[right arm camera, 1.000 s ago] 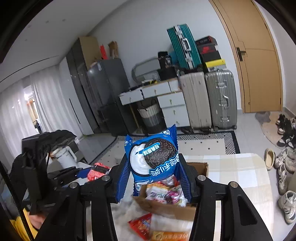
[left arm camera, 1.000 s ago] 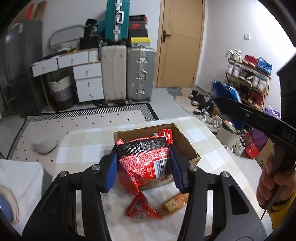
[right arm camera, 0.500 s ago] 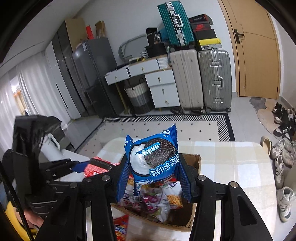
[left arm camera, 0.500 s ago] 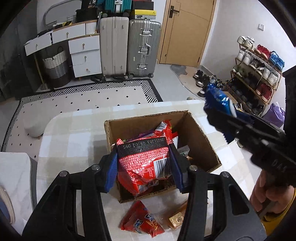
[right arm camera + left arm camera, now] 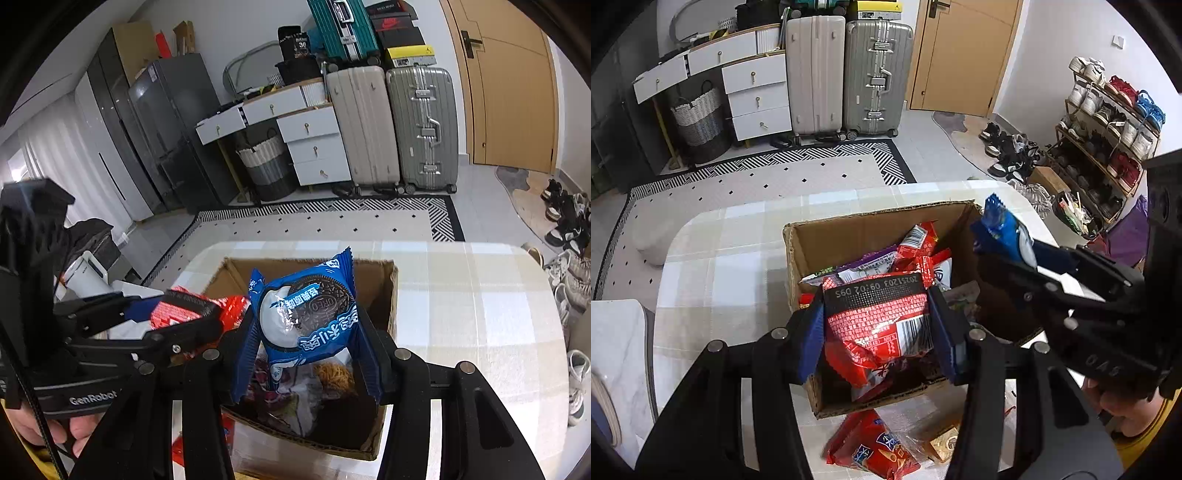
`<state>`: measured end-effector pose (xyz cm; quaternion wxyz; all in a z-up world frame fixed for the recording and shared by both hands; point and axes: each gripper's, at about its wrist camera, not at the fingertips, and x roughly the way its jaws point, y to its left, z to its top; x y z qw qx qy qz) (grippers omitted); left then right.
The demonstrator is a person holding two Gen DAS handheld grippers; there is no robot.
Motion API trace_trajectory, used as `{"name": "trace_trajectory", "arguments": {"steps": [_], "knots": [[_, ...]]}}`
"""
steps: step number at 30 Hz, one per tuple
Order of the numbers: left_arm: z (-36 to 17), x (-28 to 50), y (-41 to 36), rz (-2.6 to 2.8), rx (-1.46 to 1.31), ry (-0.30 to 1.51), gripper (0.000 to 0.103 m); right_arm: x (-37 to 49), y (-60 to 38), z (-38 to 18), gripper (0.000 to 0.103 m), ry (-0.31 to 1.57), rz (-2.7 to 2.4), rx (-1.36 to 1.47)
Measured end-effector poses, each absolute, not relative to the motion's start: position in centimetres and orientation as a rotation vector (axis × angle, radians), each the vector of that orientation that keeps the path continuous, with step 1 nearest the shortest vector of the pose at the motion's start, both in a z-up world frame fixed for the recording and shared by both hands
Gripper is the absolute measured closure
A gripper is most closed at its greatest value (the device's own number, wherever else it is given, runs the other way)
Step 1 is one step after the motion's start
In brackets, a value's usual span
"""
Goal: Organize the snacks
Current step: 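Lift both packs and carry them over the cardboard box, then lower both packs into the box and open both grippers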
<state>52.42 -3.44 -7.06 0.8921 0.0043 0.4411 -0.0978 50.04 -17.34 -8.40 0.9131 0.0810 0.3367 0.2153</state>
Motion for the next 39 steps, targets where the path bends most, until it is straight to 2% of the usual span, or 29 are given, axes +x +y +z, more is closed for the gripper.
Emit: {"name": "trace_trajectory", "arguments": {"steps": [11, 15, 16, 18, 29, 31, 33, 39], "knots": [[-7.9, 52.7, -3.8, -0.206, 0.002, 0.93, 0.055, 50.6, -17.6, -9.4, 0.054, 0.714, 0.432, 0.178], [-7.7, 52.6, -4.0, -0.197, 0.018, 0.926, 0.05, 50.5, -17.6, -9.6, 0.052, 0.716, 0.429, 0.182], [-7.5, 52.5, -4.0, -0.195, 0.021, 0.927, 0.044, 50.4, -17.6, -9.7, 0.052, 0.719, 0.431, 0.188], [-7.3, 52.3, -3.9, -0.189, 0.026, 0.923, 0.039, 50.2, -17.7, -9.7, 0.052, 0.724, 0.432, 0.195], [-4.3, 49.4, -2.9, -0.173, 0.011, 0.874, 0.028, 48.9, -17.7, -8.1, 0.049, 0.719, 0.422, 0.158], [-3.8, 48.6, -2.6, -0.167, 0.012, 0.87, 0.026, 48.8, -17.5, -7.9, 0.044, 0.727, 0.425, 0.148], [-3.4, 48.0, -2.3, -0.158, 0.01, 0.868, 0.025, 48.8, -16.9, -7.7, 0.041, 0.736, 0.415, 0.125], [-2.0, 45.8, -1.7, -0.144, 0.002, 0.861, 0.025, 47.4, -16.6, -6.5, 0.041, 0.704, 0.403, 0.105]]}}
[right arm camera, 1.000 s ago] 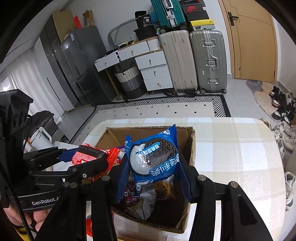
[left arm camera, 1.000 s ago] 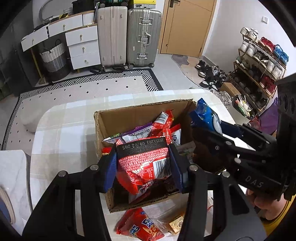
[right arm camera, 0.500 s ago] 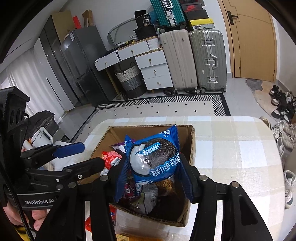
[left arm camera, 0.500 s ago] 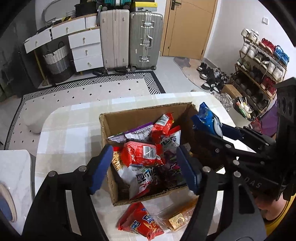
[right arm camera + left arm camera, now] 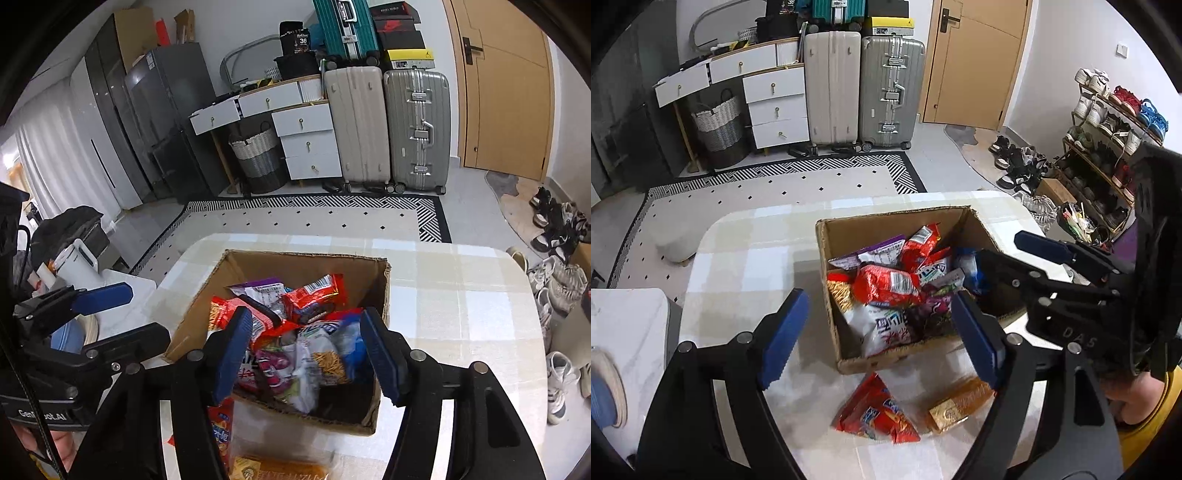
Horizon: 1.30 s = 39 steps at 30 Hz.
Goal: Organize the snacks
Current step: 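Lower both packs into the box and open both grippers, then withdraw both tools from the box toward the chip bag and pastry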
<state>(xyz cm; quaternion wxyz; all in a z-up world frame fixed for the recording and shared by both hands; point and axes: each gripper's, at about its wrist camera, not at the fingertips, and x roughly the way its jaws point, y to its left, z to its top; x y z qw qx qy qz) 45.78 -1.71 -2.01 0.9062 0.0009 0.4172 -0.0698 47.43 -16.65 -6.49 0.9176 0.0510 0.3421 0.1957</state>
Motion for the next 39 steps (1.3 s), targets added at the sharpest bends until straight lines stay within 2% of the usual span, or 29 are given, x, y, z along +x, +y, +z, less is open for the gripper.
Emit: {"name": "trace_trajectory", "arguments": {"steps": [17, 20, 22, 24, 26, 27, 29, 33, 39], "knots": [[5.8, 34.8, -1.1, -0.097, -0.011, 0.694, 0.022, 35.4, -17.0, 1.0, 0.04, 0.552, 0.451, 0.115], [7.8, 31.6, -1.3, -0.106, -0.009, 0.642, 0.02, 31.6, -17.3, 3.2, 0.034, 0.496, 0.468, 0.12], [9.0, 29.1, -1.2, -0.106, -0.009, 0.606, 0.017, 29.6, -17.2, 4.3, 0.021, 0.461, 0.478, 0.123], [9.8, 26.8, -1.1, -0.107, -0.009, 0.578, 0.015, 26.7, -17.6, 5.4, 0.016, 0.415, 0.504, 0.152], [10.5, 23.9, -0.5, -0.097, -0.026, 0.54, 0.009, 24.0, -17.8, 6.3, 0.015, 0.384, 0.529, 0.192], [10.8, 22.4, -0.2, -0.092, -0.026, 0.524, 0.0, 23.0, -17.8, 6.6, 0.015, 0.377, 0.537, 0.197], [11.4, 19.8, 0.3, -0.046, -0.012, 0.484, 0.0, 20.8, -17.5, 7.2, 0.014, 0.352, 0.533, 0.186], [12.3, 14.3, 2.3, 0.012, -0.026, 0.396, 0.0, 15.2, -17.1, 8.0, 0.003, 0.246, 0.535, 0.157], [11.0, 7.4, 5.2, 0.024, -0.084, 0.332, 0.0, 8.3, -17.2, 6.4, 0.001, 0.117, 0.53, 0.134]]}}
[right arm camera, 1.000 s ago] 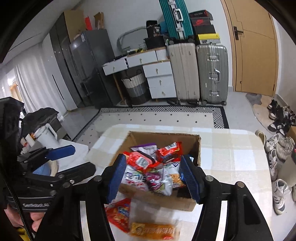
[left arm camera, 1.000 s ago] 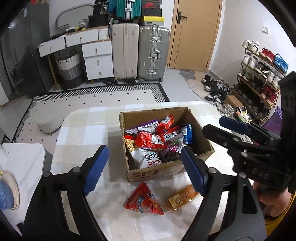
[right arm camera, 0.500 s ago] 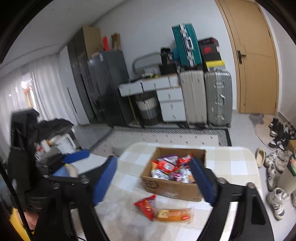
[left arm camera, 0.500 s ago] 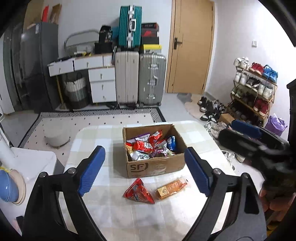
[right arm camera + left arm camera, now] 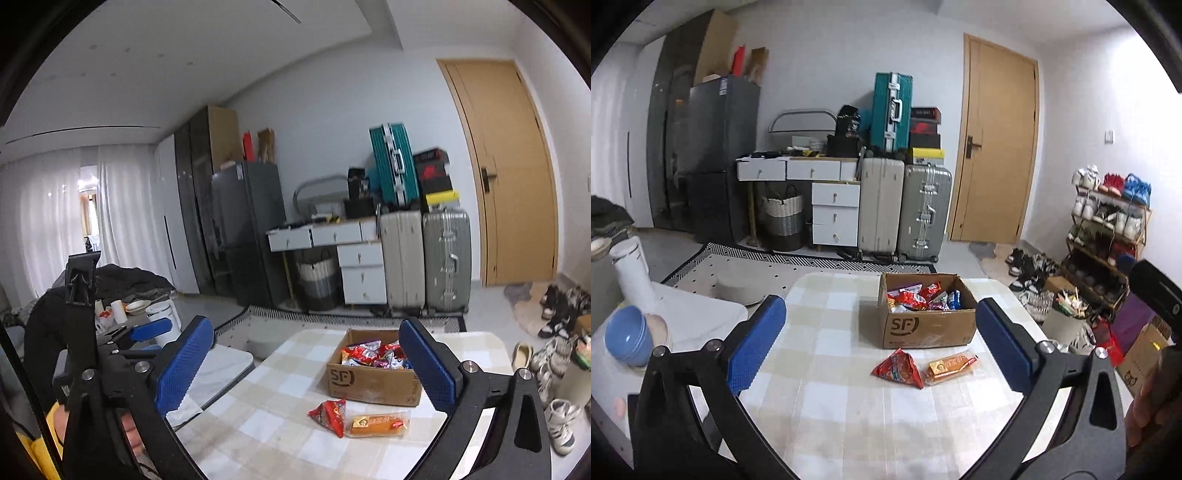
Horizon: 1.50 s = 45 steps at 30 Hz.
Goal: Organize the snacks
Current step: 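Withdraw both tools from the box toward the chip bag and pastry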
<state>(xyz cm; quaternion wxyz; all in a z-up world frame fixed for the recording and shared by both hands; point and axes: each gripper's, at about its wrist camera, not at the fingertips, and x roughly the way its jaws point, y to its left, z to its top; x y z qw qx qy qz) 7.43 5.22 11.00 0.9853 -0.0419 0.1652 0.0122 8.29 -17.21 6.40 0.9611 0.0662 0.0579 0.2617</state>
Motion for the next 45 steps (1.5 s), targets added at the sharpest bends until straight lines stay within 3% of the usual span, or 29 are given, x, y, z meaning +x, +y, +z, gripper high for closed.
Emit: {"name": "trace_trajectory", "arguments": {"steps": [8, 18, 45], "knots": [[5.6, 3.1, 7.2, 0.089, -0.083, 0.394, 0.0, 4.7, -16.6, 3.3, 0.001, 0.062, 0.528, 0.075], [-0.6, 6.0, 6.1, 0.098, -0.082, 0.484, 0.0, 6.6, -15.3, -3.0, 0.001, 0.161, 0.476, 0.058], [-15.1, 30.6, 2.9, -0.02, -0.103, 0.869, 0.0, 22.3, -17.2, -14.1, 0.001, 0.444, 0.458, 0.196]]}}
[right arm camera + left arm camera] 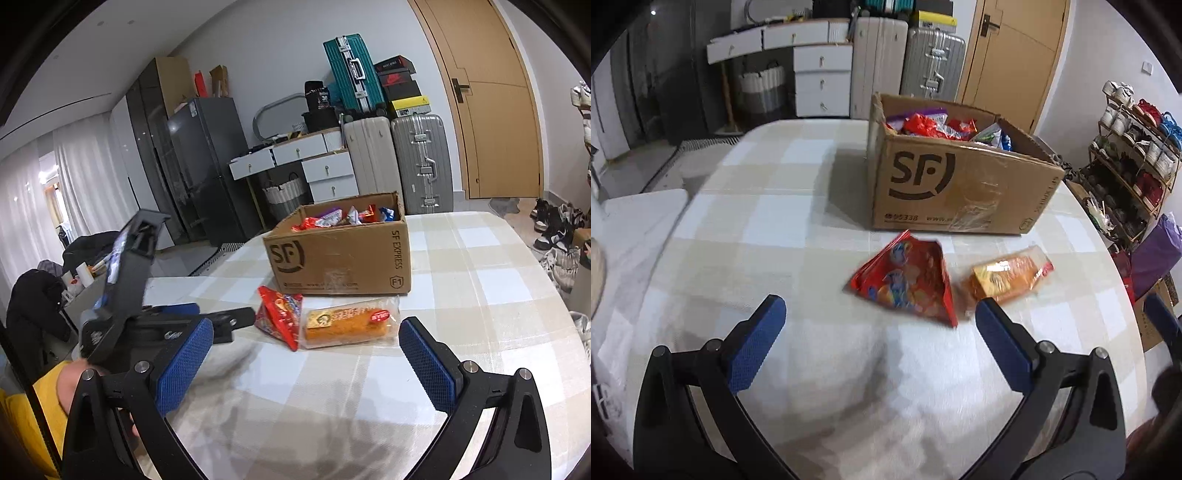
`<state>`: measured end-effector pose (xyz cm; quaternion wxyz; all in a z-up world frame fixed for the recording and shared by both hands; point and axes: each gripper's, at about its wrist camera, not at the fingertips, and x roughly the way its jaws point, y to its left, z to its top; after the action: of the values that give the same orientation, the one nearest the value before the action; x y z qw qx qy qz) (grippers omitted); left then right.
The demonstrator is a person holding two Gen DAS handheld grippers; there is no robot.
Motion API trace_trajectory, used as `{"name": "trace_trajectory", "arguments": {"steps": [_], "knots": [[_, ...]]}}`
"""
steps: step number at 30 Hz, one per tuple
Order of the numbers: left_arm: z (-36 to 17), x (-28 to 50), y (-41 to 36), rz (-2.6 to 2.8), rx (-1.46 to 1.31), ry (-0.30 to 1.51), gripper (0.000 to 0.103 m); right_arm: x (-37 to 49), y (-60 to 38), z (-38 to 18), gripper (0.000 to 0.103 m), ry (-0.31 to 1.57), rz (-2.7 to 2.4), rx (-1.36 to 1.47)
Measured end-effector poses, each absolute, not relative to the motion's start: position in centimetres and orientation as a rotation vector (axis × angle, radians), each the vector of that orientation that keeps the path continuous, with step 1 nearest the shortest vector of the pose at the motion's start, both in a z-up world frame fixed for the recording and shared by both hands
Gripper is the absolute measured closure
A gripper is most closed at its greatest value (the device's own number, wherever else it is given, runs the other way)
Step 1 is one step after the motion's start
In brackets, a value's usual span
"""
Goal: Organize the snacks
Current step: 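Withdraw both tools from the box toward the chip bag and pastry, then grasp the red chip bag with the left gripper while the right gripper approaches the pastry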
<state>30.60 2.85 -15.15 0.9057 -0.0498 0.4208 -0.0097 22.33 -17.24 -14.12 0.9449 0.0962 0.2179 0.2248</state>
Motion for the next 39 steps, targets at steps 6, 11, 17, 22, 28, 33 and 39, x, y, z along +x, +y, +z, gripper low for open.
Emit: {"name": "trace_trajectory", "arguments": {"steps": [6, 11, 17, 22, 28, 33, 39], "knots": [[-17.9, 35.8, 2.2, -0.019, -0.09, 0.925, 0.0, 25.7, -17.7, -14.5, 0.001, 0.472, 0.436, 0.2], [-20.1, 38.4, 2.7, -0.033, -0.127, 0.964, 0.009, 29.4, -17.8, -15.2, 0.001, 0.529, 0.412, 0.214], [-21.1, 39.9, 3.7, -0.105, -0.205, 0.963, 0.037, 32.7, -16.8, -17.0, 0.001, 0.638, 0.422, 0.211], [-21.4, 40.3, 4.7, -0.126, -0.226, 0.944, 0.044, 35.1, -15.1, -19.4, 0.001, 0.741, 0.427, 0.161], [-21.1, 40.2, 6.0, -0.12, -0.255, 0.937, 0.045, 36.9, -13.8, -20.6, 0.001, 0.784, 0.396, 0.118], [-20.0, 39.6, 7.7, -0.124, -0.278, 0.912, 0.045, 37.7, -12.7, -21.6, 0.001, 0.823, 0.376, 0.076], [-18.9, 36.8, 8.7, -0.13, -0.294, 0.883, 0.045, 39.1, -11.3, -21.8, 0.001, 0.845, 0.369, 0.045]]}}
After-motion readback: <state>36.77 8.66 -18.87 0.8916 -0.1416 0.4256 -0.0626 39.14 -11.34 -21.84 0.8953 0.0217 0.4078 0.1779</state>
